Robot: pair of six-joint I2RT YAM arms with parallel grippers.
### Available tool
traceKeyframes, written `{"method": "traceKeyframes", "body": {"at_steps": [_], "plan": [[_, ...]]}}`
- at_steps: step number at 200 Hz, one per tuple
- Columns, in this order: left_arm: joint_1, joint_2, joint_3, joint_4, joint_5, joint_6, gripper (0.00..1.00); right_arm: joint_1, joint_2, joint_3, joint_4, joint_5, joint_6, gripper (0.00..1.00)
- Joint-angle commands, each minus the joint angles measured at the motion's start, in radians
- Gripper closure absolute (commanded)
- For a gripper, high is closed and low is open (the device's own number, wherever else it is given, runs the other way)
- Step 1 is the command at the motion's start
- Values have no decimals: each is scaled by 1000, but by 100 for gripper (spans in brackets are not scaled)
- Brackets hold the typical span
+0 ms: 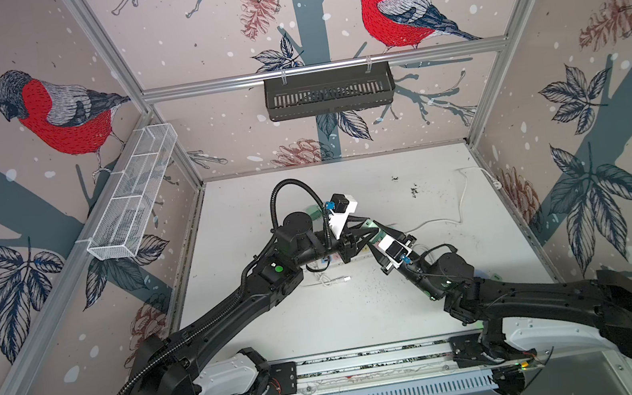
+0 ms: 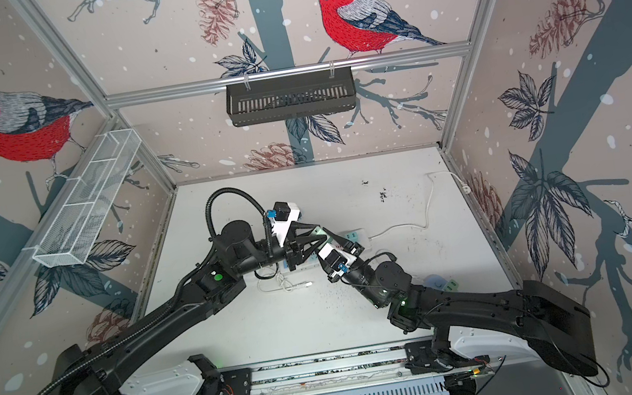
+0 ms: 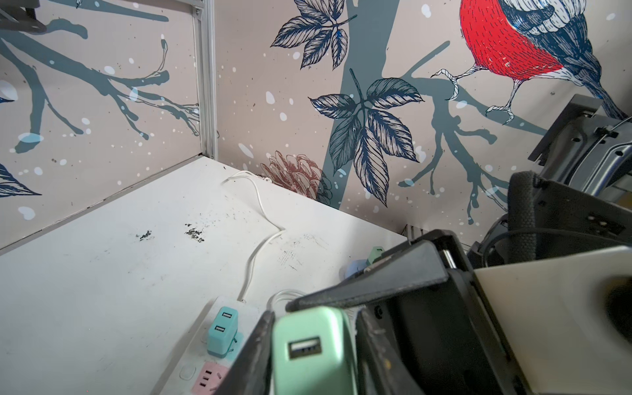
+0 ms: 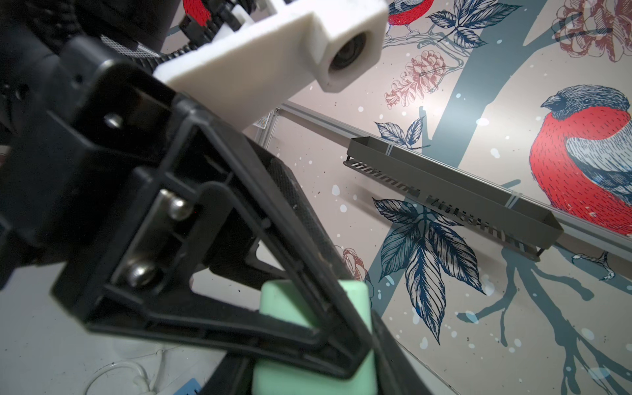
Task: Insert the plug
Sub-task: 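Close the left gripper on the light-green adapter while the right gripper holds it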
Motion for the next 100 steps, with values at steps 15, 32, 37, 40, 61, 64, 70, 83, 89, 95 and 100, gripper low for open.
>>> {"method": "traceKeyframes", "body": {"at_steps": [15,32,37,40,61,64,70,83,89,95,100], "plan": [[3,8,7,5,63,52,88,-1,12,6,69,21,25,87],[3,13,8,5,81,61,96,-3,10,9,61,48,38,82],[3,13,10,2,82,65,98,-3,7,11,59,58,45,79],[3,13,11,1,84,70,99,-4,5,10,59,64,50,77],[3,8,13,-9,77,78,100,-9,-22,5,29,102,96,58],[3,6,12,-12,74,79,100,-11,-26,6,21,106,104,56],[4,1,12,-19,63,81,100,-14,-38,6,1,111,118,51],[3,-12,2,-20,8,82,100,-19,-67,4,-54,114,150,44],[4,-21,-7,-14,-24,81,100,-21,-83,-3,-75,114,165,40],[5,-31,-18,-5,-56,81,100,-24,-99,-14,-93,107,180,35],[5,-40,-28,4,-85,82,100,-27,-117,-26,-103,95,189,31]]}}
